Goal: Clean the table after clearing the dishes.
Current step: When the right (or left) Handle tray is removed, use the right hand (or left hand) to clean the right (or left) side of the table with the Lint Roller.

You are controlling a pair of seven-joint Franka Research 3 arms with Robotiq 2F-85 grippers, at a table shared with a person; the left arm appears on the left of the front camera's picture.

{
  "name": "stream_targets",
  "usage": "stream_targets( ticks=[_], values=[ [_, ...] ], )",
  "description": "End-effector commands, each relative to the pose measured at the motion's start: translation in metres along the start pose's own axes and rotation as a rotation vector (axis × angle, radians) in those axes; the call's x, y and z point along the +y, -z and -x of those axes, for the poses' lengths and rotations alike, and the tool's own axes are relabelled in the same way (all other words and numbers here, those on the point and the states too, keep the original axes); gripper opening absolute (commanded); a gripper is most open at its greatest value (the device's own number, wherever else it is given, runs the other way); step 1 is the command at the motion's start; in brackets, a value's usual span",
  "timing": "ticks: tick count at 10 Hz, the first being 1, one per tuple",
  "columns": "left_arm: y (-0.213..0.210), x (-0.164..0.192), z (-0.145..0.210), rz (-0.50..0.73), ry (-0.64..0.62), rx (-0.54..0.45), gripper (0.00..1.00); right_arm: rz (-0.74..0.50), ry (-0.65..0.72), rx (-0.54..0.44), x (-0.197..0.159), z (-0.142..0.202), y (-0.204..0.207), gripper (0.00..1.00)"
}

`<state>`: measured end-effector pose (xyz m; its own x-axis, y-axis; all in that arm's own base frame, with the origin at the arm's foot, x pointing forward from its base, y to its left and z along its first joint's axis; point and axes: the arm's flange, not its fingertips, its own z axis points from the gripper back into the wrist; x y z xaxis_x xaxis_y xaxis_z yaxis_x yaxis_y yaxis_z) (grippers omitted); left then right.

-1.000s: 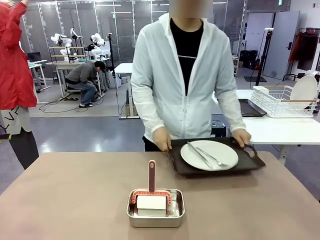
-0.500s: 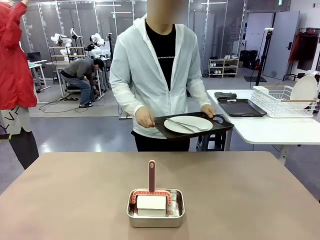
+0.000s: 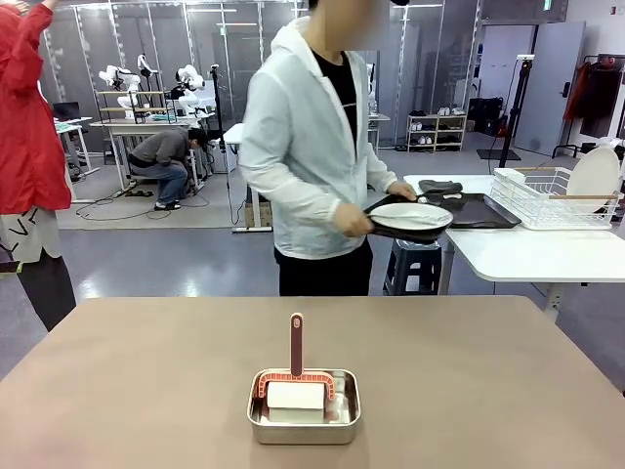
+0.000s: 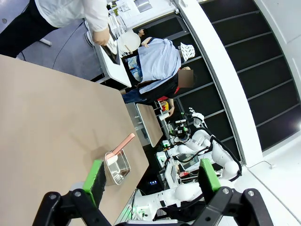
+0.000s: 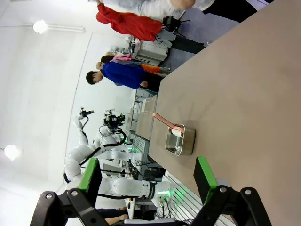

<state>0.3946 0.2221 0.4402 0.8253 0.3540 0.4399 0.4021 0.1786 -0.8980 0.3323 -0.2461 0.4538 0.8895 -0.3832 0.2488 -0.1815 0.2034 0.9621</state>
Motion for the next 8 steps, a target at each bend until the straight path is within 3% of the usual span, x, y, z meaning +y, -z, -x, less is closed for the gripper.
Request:
stream_targets(
  ticks=[1, 3, 4, 6, 8],
  values=[
    [-0.001, -0.004, 0.004, 0.001, 0.001, 0.001, 1.0, 0.112, -0.165, 0.144, 0.052, -0.009, 0.036, 1.0],
    [-0.001, -0.004, 0.004, 0.001, 0.001, 0.001, 1.0, 0.251, -0.38, 0.441, 0.121, -0.027, 0.142, 1.0],
    [-0.001, -0.004, 0.004, 0.001, 0.001, 0.001, 1.0, 0.305, -0.448, 0.562, 0.138, -0.03, 0.195, 1.0],
    [-0.001, -0.004, 0.004, 0.001, 0.001, 0.001, 1.0, 0.373, -0.561, 0.787, 0.151, -0.02, 0.3, 1.0],
    [-0.001, -0.004, 0.004, 0.001, 0.001, 0.001, 1.0, 0.471, -0.65, 0.955, 0.147, 0.008, 0.377, 1.0]
  ],
)
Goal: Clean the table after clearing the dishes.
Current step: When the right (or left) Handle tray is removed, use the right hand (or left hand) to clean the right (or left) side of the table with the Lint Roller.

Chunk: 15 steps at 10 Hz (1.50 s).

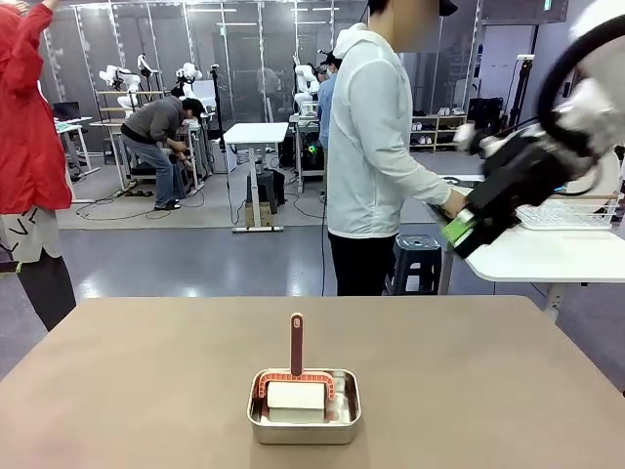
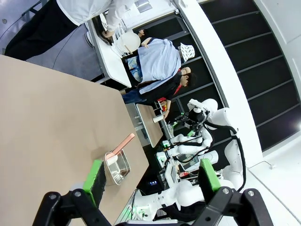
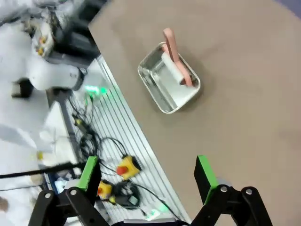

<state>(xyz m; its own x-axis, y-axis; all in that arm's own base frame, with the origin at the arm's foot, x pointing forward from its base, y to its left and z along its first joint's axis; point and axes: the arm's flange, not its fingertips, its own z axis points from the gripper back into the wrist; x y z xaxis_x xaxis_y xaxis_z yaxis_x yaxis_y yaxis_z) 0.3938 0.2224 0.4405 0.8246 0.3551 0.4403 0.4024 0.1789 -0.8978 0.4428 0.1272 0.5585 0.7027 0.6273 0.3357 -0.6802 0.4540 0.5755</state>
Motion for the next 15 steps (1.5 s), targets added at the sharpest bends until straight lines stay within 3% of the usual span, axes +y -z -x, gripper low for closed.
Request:
stream_targets(
  ticks=[1, 3, 5, 7, 13, 15],
  values=[
    [0.0, -0.003, 0.003, 0.001, 0.0, 0.002, 1.0, 0.175, -0.077, 0.142, -0.005, -0.026, 0.035, 1.0],
    [0.0, -0.003, 0.003, 0.001, 0.0, 0.002, 1.0, 0.303, -0.146, 0.223, -0.003, -0.052, 0.084, 1.0],
    [0.0, -0.003, 0.003, 0.001, 0.0, 0.002, 1.0, 0.37, -0.186, 0.222, -0.008, -0.059, 0.104, 1.0],
    [0.0, -0.003, 0.003, 0.001, 0.0, 0.002, 1.0, 0.316, -0.211, 0.243, -0.005, -0.059, 0.103, 1.0],
    [0.0, -0.003, 0.003, 0.001, 0.0, 0.002, 1.0, 0.332, -0.209, 0.247, -0.01, -0.058, 0.105, 1.0],
    [0.0, -0.003, 0.003, 0.001, 0.0, 0.002, 1.0, 0.322, -0.345, 0.283, -0.024, -0.099, 0.142, 1.0]
  ],
)
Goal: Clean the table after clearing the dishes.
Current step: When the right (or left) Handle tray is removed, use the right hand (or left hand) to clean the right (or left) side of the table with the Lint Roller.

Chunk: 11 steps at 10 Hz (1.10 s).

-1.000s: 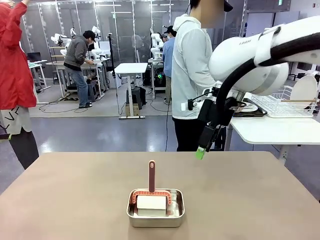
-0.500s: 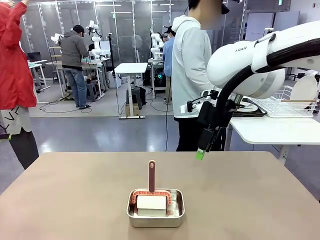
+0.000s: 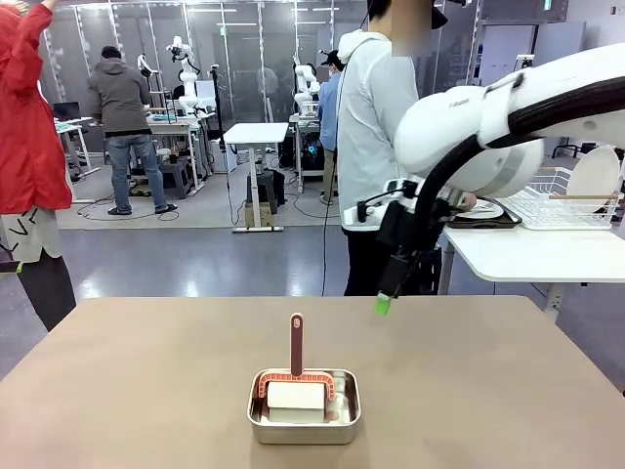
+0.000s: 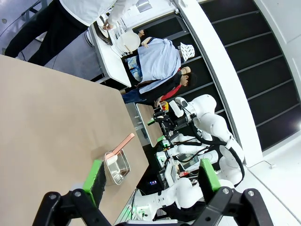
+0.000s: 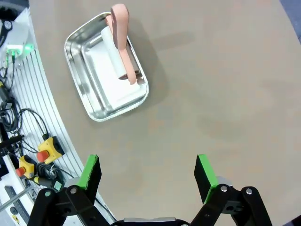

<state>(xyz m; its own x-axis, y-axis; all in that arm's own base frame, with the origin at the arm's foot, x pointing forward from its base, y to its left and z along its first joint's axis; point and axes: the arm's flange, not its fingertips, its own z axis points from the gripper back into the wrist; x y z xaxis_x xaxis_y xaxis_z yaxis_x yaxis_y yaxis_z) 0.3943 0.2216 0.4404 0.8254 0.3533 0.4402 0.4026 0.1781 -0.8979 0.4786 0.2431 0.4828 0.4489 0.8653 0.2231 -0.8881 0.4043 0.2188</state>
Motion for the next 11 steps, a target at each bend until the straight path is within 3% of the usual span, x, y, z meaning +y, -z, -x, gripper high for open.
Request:
stream_targets(
  ticks=[1, 11],
  values=[
    [-0.001, -0.003, 0.003, 0.0, 0.001, 0.0, 1.0, 0.006, -0.106, 0.098, -0.009, -0.046, 0.032, 1.0],
    [-0.001, -0.003, 0.003, 0.0, 0.001, 0.0, 1.0, -0.042, -0.286, 0.303, 0.022, -0.146, 0.112, 1.0]
  ],
)
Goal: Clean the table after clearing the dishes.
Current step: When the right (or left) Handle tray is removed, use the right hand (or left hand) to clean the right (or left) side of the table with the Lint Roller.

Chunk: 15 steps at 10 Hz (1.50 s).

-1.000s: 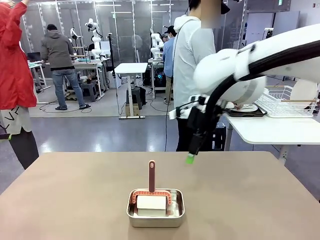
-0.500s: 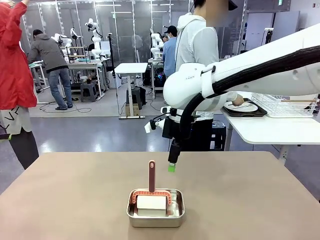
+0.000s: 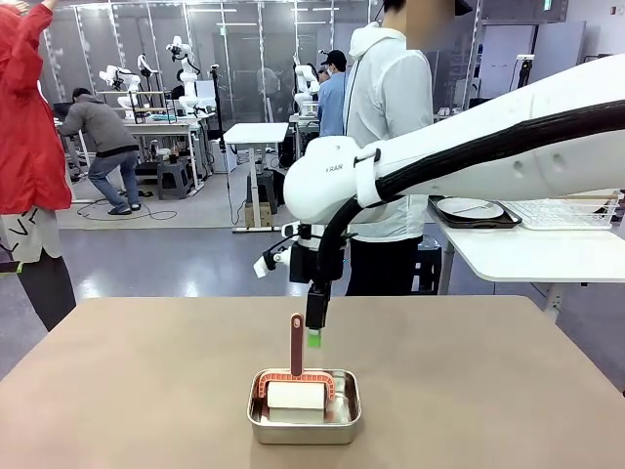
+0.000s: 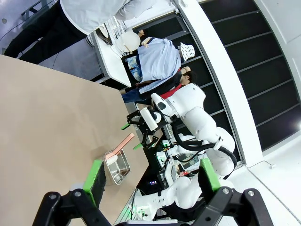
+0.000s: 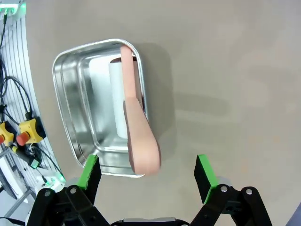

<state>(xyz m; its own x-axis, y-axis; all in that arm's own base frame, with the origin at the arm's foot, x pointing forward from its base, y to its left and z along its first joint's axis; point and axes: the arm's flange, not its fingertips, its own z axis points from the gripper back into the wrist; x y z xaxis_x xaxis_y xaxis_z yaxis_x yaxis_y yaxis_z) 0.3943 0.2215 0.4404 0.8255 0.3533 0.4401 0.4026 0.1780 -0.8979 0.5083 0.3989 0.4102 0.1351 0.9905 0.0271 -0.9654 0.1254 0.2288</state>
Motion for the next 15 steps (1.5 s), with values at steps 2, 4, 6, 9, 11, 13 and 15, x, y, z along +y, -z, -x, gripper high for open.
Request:
stream_targets(
  ticks=[2, 4, 6, 9, 11, 13, 15],
  values=[
    [-0.001, -0.003, 0.003, 0.0, 0.001, 0.0, 1.0, -0.03, -0.026, 0.052, -0.003, -0.028, 0.007, 1.0],
    [-0.001, -0.003, 0.003, 0.0, 0.001, 0.0, 1.0, -0.038, -0.05, 0.061, -0.001, -0.038, 0.009, 1.0],
    [-0.001, -0.003, 0.003, 0.0, 0.001, 0.0, 1.0, -0.058, -0.05, 0.076, 0.0, -0.042, 0.014, 1.0],
    [-0.001, -0.003, 0.003, 0.0, 0.001, 0.0, 1.0, -0.058, -0.049, 0.087, 0.001, -0.042, 0.015, 0.76],
    [-0.001, -0.003, 0.003, 0.0, 0.001, 0.0, 1.0, -0.056, -0.051, 0.084, 0.002, -0.043, 0.014, 0.57],
    [-0.001, -0.003, 0.003, 0.0, 0.001, 0.0, 1.0, -0.056, -0.047, 0.073, 0.002, -0.042, 0.014, 0.37],
    [-0.001, -0.003, 0.003, 0.0, 0.001, 0.0, 1.0, -0.054, -0.049, 0.063, 0.004, -0.042, 0.012, 0.18]
  ],
)
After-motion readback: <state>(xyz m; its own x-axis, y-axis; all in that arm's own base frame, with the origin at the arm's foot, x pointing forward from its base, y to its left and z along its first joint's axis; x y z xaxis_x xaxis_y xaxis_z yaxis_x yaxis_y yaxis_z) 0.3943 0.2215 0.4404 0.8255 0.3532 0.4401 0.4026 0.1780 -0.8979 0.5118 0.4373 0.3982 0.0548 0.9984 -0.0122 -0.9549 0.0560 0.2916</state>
